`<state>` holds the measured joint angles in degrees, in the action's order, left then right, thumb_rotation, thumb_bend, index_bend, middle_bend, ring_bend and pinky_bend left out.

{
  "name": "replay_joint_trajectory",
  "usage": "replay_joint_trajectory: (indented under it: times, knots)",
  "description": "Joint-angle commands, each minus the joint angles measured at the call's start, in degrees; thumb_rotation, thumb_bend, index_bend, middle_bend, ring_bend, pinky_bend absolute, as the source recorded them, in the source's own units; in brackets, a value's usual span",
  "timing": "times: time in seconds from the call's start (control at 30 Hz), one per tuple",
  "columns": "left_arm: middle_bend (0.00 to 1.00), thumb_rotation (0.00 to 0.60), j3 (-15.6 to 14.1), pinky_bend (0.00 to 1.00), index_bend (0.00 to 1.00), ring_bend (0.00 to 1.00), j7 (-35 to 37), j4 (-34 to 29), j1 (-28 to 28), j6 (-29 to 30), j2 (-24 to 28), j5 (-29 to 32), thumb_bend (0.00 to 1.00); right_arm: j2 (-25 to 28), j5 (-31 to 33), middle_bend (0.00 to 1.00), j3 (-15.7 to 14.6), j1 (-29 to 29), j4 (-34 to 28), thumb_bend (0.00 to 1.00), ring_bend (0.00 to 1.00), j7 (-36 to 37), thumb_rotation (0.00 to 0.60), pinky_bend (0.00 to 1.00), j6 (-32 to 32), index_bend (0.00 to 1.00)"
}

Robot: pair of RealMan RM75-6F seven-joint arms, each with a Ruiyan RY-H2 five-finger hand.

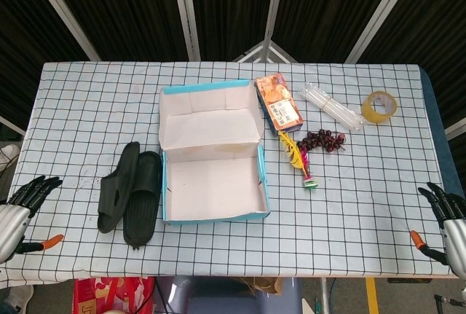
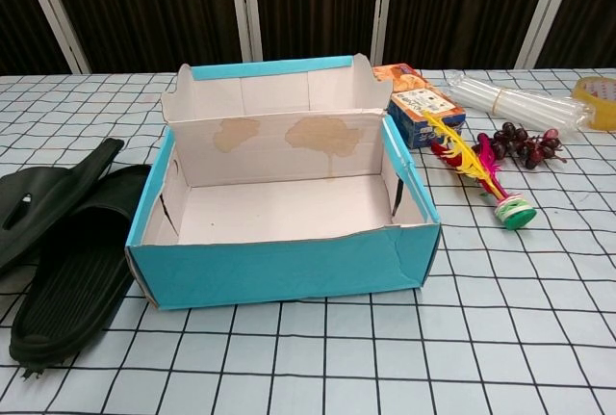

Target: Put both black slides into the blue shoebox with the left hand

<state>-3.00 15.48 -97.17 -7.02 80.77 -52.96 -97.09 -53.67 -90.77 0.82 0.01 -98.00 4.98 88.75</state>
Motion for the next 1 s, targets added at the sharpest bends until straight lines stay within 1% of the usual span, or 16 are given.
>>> replay_joint_trajectory:
  times: [0.03,0.27,0.4,0.67,1.0]
  knots:
    - [0.08,0.600,0.19,0.10,0.08,0.02,-0.81,0.75,-1.41,-2.48,-1.07,1.57,0.16,-0.14,-0.02,0.11,-0.09,0.23,-0.12,0.31,0.18,-0.40,0.600,0.14,-0.53,0.15]
    - [0.12,0.600,1.87,0.10,0.08,0.02,-1.08,0.36,-1.08,-2.97,-6.34,7.14,0.14,-0.21,0.88,0.11,-0.11,0.74,0.21,0.31,0.18,-0.06,0.600,0.14,-2.10,0.15]
    - [0.12,0.600,2.83,0.10,0.08,0.02,-4.39,0.66,-1.47,-3.21,-8.66,8.83,0.14,-0.25,1.21,0.11,-0.07,0.94,0.54,0.31,0.18,0.41,0.600,0.14,-2.63,0.15]
    - [0.12,0.600,3.58,0.10,0.08,0.02,-8.77,1.39,-2.54,-4.82,-11.32,10.94,0.14,-0.22,1.68,0.11,-0.11,1.25,0.81,0.31,0.18,0.90,0.600,0.14,-3.55,0.15]
    - [0.13,0.600,4.20,0.10,0.08,0.02,-9.37,5.23,-4.13,-7.71,-14.35,13.22,0.13,-0.66,2.12,0.11,-0.18,1.75,0.84,0.31,0.18,0.08,0.600,0.14,-4.76,0.15]
